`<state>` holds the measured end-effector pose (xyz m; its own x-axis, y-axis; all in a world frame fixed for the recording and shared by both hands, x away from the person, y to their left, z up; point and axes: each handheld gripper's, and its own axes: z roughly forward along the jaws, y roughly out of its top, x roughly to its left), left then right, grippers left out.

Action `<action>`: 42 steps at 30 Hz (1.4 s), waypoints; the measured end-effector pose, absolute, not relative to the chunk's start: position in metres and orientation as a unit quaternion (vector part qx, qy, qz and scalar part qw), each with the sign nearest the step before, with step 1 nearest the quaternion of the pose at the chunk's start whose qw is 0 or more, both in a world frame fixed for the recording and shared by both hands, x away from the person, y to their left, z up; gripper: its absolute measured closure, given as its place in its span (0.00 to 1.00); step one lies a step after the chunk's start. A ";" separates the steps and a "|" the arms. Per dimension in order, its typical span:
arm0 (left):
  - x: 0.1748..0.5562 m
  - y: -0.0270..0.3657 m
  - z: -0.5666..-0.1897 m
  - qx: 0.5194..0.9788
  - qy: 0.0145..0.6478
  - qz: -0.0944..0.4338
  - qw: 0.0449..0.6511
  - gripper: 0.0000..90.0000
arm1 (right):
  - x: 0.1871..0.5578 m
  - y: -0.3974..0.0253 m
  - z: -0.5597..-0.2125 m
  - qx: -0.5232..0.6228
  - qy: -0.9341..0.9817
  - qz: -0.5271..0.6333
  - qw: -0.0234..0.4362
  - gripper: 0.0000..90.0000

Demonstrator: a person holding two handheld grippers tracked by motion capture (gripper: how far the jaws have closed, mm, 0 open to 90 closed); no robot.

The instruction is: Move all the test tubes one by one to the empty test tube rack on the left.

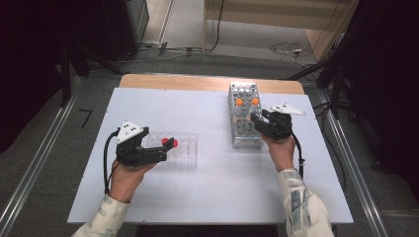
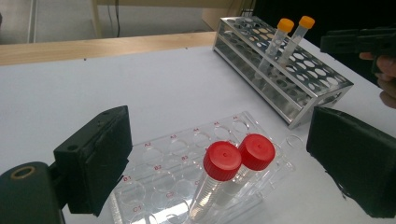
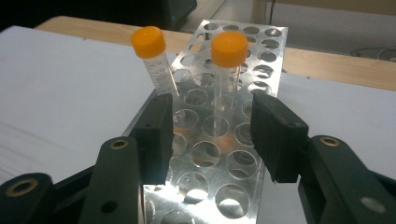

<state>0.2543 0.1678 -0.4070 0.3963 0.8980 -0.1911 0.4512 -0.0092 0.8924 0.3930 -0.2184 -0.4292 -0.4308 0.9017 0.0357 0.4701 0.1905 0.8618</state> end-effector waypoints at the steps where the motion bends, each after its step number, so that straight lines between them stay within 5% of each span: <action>1: 0.254 0.167 -0.407 0.674 0.500 0.226 0.495 0.08 | 0.396 -0.217 -0.430 0.467 0.732 0.423 0.259 0.56; 14: 0.253 0.165 -0.407 0.677 0.495 0.223 0.497 0.08 | 0.424 -0.214 -0.431 0.467 0.746 0.403 0.251 0.69; 42: 0.250 0.160 -0.406 0.684 0.487 0.226 0.494 0.09 | 0.447 -0.216 -0.446 0.415 0.773 0.417 0.239 0.79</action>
